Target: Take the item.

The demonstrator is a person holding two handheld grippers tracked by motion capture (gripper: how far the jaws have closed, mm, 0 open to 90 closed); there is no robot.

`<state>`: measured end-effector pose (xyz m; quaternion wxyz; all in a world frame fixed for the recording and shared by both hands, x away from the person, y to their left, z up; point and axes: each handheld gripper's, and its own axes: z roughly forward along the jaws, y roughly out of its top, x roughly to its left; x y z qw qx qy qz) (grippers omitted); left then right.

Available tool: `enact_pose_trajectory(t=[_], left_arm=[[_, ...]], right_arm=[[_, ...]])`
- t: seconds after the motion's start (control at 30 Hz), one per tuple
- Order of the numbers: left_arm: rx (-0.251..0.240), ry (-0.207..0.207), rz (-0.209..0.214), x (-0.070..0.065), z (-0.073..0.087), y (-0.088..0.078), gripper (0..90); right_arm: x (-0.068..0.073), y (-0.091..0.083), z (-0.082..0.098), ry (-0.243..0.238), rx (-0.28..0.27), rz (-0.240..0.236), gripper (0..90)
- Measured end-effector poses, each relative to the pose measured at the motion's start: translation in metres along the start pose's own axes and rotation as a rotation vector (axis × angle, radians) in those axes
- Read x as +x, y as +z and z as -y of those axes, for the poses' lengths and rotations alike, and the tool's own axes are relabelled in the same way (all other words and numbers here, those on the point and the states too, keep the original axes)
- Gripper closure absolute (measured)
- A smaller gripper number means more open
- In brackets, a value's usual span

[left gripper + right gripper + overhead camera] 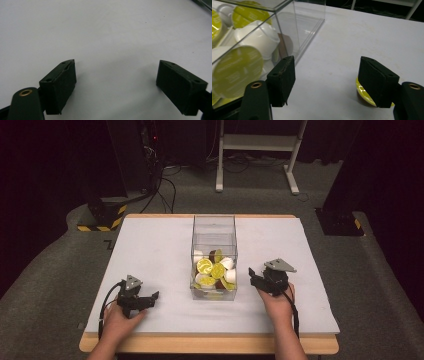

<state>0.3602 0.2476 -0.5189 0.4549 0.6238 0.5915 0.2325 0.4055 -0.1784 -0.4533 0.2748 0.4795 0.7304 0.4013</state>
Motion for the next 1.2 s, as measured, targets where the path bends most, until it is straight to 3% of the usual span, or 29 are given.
enact_pose_trajectory(t=[0.3, 0.47, 0.63, 0.67, 1.2], left_arm=[[0.001, 0.002, 0.000, 0.000, 0.000, 0.000, 16.4], [-0.001, -0.002, 0.000, 0.000, 0.000, 0.000, 16.4], [-0.001, -0.001, -0.001, 0.000, 0.000, 0.000, 16.4], [0.000, -0.001, 0.000, 0.000, 0.000, 0.000, 16.4], [0.001, 0.002, 0.000, 0.000, 0.000, 0.000, 16.4]], right_arm=[[0.020, -0.005, 0.010, -0.026, 0.040, -0.031, 32.4], [0.027, -0.003, 0.029, -0.031, 0.109, -0.043, 32.8], [0.028, 0.008, 0.053, -0.025, 0.222, -0.064, 32.5], [0.029, 0.008, 0.052, -0.050, 0.217, -0.057, 32.5], [0.029, 0.008, 0.053, -0.041, 0.212, -0.061, 31.5]])
